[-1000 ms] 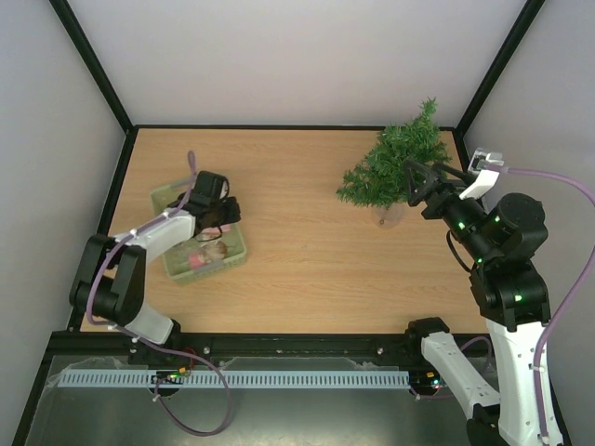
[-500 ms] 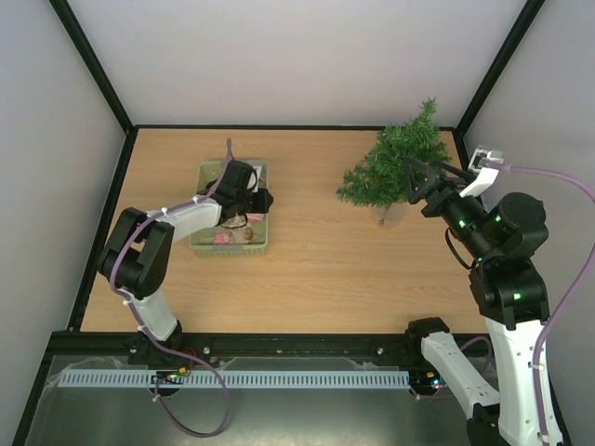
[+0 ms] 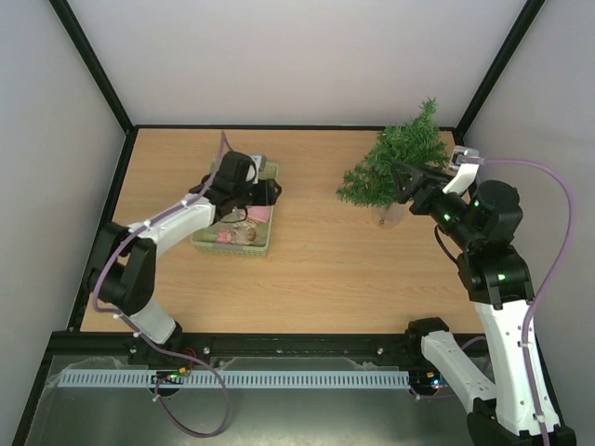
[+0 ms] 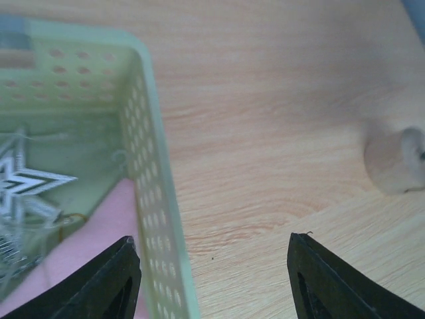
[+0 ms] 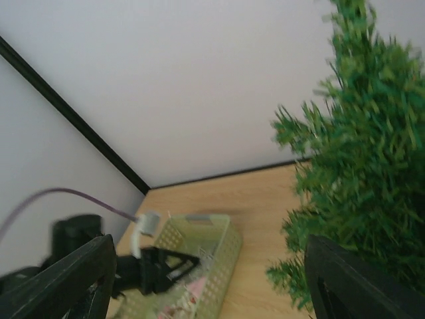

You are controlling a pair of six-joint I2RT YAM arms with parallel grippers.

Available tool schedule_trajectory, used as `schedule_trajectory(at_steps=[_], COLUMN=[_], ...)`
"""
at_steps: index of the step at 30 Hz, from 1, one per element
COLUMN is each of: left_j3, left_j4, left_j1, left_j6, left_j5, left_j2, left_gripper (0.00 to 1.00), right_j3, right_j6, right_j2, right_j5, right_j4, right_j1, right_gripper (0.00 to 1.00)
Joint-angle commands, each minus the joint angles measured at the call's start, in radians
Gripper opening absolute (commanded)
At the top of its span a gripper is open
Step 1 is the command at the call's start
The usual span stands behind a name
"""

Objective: Decorate the small christmas tree
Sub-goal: Move the storage box to the center of the board.

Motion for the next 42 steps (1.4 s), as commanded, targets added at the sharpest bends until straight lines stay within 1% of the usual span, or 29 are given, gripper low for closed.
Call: schedule_trajectory(at_steps=[1,4,5,7,8,9,12,17,21,25,30,34,37,42], left_j3=[0.028,-0.002,-0.015,-0.04,-0.054,-0.072,-0.118,-0.183,-0.198,-0.219,-0.222,-0.23,-0.236,-0.241], left_j4=[-0.106,-0.153,-0.17,-0.217,-0.238,-0.252,-0.29,-0.279,-0.265,-0.226,-0.205,-0.185,-0.177,-0.186], left_j1=[0.048,0.114,0.151,0.211,0.247,0.283,0.385,0.429,0.431,0.431,0.431,0.431,0.43,0.43], left_j6=[-0.062,-0.072,-0.064,-0.061,-0.062,-0.059,-0.048,-0.015,-0.004,-0.008,-0.026,-0.045,-0.054,-0.051], left_j5=[-0.085,-0.078,-0.065,-0.078,-0.093,-0.092,-0.053,-0.049,-0.031,0.035,0.069,0.106,0.122,0.109], left_j2=[-0.142,-0.221,-0.243,-0.285,-0.303,-0.317,-0.333,-0.315,-0.238,-0.2,-0.194,-0.213,-0.219,-0.217], left_gripper=[0.64,0.73,0.76,0.78,0.79,0.79,0.79,0.82,0.8,0.78,0.74,0.69,0.68,0.68], right_j3=[-0.067,-0.101,-0.104,-0.109,-0.11,-0.11,-0.111,-0.096,-0.071,-0.071,-0.079,-0.097,-0.108,-0.113], right_j6=[-0.027,-0.008,-0.004,0.007,0.014,0.023,0.048,0.058,0.049,0.042,0.023,0.014,0.007,0.0], right_j2=[0.002,0.007,0.015,0.038,0.053,0.069,0.124,0.226,0.295,0.315,0.293,0.265,0.251,0.243], right_j5=[-0.009,-0.004,0.014,0.063,0.097,0.133,0.251,0.395,0.462,0.479,0.491,0.487,0.485,0.485], right_j4=[-0.038,-0.014,-0.011,-0.006,-0.001,0.005,0.033,0.069,0.074,0.084,0.093,0.118,0.132,0.128], right_j1=[0.007,0.038,0.058,0.114,0.154,0.224,0.389,0.611,0.728,0.774,0.777,0.777,0.777,0.777], right_gripper=[0.75,0.74,0.73,0.72,0.71,0.71,0.69,0.67,0.66,0.65,0.65,0.65,0.65,0.65])
